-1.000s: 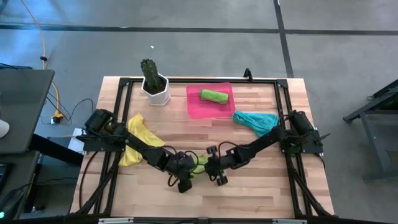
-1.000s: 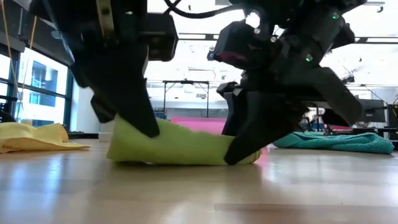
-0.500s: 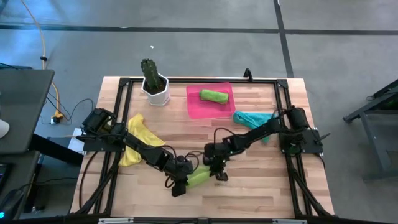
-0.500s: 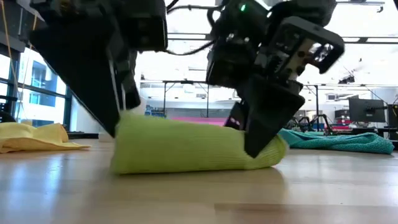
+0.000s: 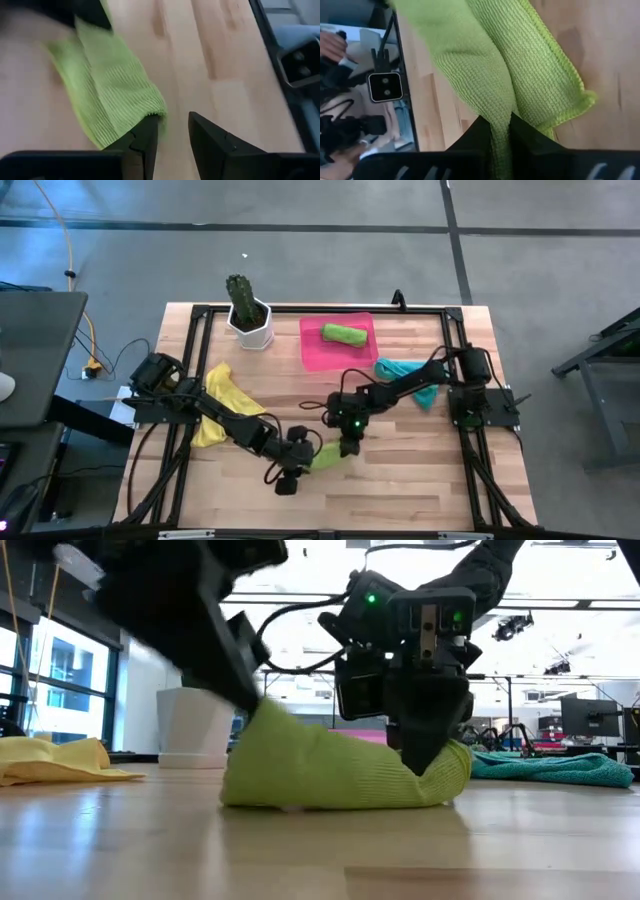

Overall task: Roll microfiber towels into tight, uniform cylinder then place into a basket
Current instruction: Roll the light green microfiber cloth

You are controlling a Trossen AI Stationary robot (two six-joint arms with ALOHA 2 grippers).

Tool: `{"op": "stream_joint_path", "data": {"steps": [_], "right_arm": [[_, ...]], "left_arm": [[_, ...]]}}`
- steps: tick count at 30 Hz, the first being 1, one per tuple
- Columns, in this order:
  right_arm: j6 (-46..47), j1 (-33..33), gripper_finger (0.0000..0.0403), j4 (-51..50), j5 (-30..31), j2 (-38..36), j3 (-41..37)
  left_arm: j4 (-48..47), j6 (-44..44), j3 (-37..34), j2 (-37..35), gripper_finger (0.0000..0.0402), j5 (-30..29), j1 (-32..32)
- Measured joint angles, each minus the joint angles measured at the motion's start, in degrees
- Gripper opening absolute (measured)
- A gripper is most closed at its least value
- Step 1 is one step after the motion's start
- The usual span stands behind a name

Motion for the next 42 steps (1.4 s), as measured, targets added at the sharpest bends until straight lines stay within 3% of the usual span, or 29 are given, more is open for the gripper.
{"op": "stream_joint_path", "data": {"steps": [4,8,20,27,32,38,42], "right_arm": [[0.61,-0.53,0.0035,-2.00,-0.18,-0.07,0.07],[0.87,-0.85,0.0038,-2.96,-0.28,-0.09,0.11],[-0.27,-0.83,0.0039,-3.11,0.08,-0.11,0.11],[-1.75,-0.90,0.0039,-3.18,1.78,-0.15,0.15],[-1.81,-0.79,0.0039,-3.09,2.19,-0.17,0.15],[-2.09,-0.79,0.0039,-3.04,2.43,-0.17,0.15],[-2.71,-0.79,0.0039,-3.01,2.61,-0.17,0.15]], "left_arm": [[0.42,4.88,1.84,-0.02,0.0098,-7.25,-0.21],[0.27,5.34,2.09,0.00,0.0099,-10.95,-0.21],[-13.13,-1.89,2.11,-0.01,0.0100,-8.94,-3.53],[-10.39,-1.27,3.12,-1.86,0.0100,-23.99,-4.49],[-3.67,-1.24,4.02,-0.98,0.0100,-23.08,-3.20],[-3.98,-1.89,3.60,1.46,0.0100,-19.68,-2.05],[-2.20,-5.27,3.64,4.36,0.0108,-14.14,-1.42]]}}
